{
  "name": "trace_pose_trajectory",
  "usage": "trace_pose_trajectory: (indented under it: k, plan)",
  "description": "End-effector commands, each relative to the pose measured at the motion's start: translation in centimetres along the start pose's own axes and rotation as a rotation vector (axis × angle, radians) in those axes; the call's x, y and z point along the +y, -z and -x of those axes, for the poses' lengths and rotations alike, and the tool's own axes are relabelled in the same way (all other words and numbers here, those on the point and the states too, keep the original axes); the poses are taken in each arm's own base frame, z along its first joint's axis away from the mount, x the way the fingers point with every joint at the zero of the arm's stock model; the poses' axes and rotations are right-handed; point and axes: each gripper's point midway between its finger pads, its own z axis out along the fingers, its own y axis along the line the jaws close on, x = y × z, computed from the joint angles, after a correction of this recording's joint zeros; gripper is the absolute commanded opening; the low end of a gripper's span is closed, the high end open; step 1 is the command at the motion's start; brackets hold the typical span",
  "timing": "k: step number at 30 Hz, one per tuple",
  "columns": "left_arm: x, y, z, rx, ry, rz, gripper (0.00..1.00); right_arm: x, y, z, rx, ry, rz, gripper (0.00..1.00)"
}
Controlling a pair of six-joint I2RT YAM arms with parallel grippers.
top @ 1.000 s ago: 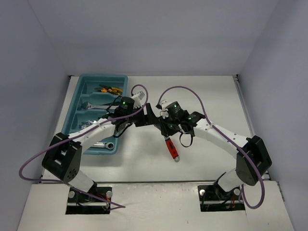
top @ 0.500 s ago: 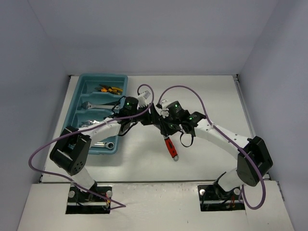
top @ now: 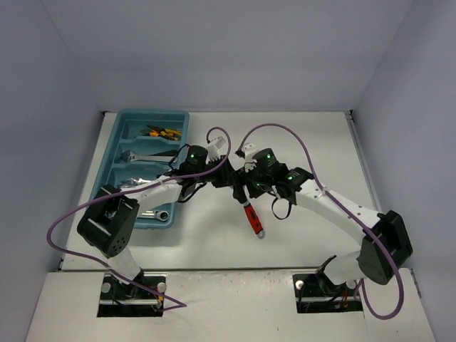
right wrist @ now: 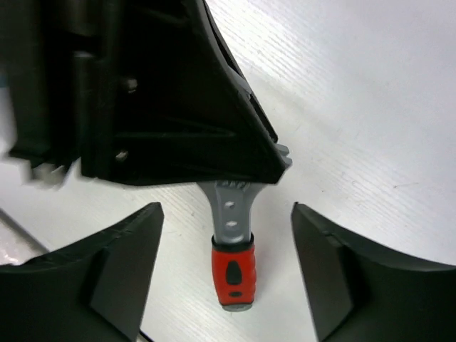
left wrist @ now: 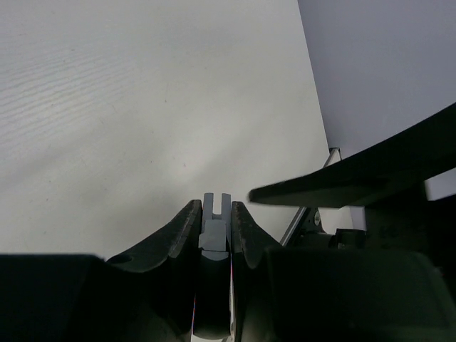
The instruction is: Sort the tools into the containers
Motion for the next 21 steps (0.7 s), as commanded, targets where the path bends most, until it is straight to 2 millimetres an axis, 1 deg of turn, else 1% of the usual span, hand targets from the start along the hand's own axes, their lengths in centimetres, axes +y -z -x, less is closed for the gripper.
trace_pose_trajectory:
  k: [1, 2, 3, 5, 6, 8, 9, 12, 13, 14, 15, 17, 18, 19, 21]
  plan:
    - [-7.3, 3.8, 6.4, -0.195, -0.062, -0.163, 0.0, 0.3, 5.4, 6.8, -0.259, -0.009, 0.011, 0.89]
    - [-7.9, 4.3, 7.2, -0.213, -0.049, -0.175, 0.0, 0.0, 6.1, 7.2, -0.275, -0.019, -0.004, 0.94]
    - [-8.2, 4.9, 8.1, -0.228, -0.029, -0.181, 0.0, -0.3, 6.9, 7.7, -0.294, -0.028, -0.021, 0.96]
    - [-8.8, 6.2, 9.9, -0.263, -0.01, -0.193, 0.0, -1.0, 8.5, 8.6, -0.342, -0.045, -0.062, 0.97]
    - [-9.2, 7.0, 10.8, -0.285, -0.006, -0.2, 0.0, -1.2, 9.7, 9.3, -0.377, -0.051, -0.078, 0.98]
    - [-9.6, 9.1, 12.9, -0.342, 0.002, -0.199, 0.0, -1.7, 11.6, 10.1, -0.435, -0.06, -0.116, 0.99]
    - [-9.7, 9.9, 13.8, -0.365, 0.003, -0.198, 0.0, -1.9, 12.0, 10.3, -0.448, -0.064, -0.126, 0.99]
    - [-10.0, 13.7, 17.6, -0.475, 0.009, -0.195, 0.0, -2.6, 13.8, 10.5, -0.494, -0.072, -0.164, 1.0]
    - [-10.0, 15.2, 19.0, -0.519, 0.002, -0.187, 0.0, -2.8, 14.1, 10.5, -0.501, -0.073, -0.17, 1.0]
    - [-10.1, 16.2, 19.8, -0.545, -0.006, -0.182, 0.0, -2.9, 14.3, 10.4, -0.504, -0.077, -0.174, 1.0]
    - [-9.0, 17.6, 20.9, -0.584, -0.007, -0.148, 0.0, -3.1, 14.3, 10.1, -0.502, -0.078, -0.177, 1.0]
    - [-6.4, 21.0, 23.5, -0.677, -0.008, -0.078, 0.0, -3.2, 14.4, 9.8, -0.5, -0.084, -0.178, 1.0]
    - [-5.3, 22.4, 24.3, -0.713, -0.004, -0.053, 0.0, -3.2, 14.4, 9.5, -0.498, -0.087, -0.178, 1.0]
    - [-3.6, 24.5, 25.5, -0.765, 0.006, -0.014, 0.0, -3.2, 14.1, 9.2, -0.49, -0.092, -0.178, 1.0]
    - [-1.8, 26.3, 26.6, -0.804, 0.022, 0.021, 0.0, -3.3, 13.9, 8.7, -0.482, -0.097, -0.179, 1.0]
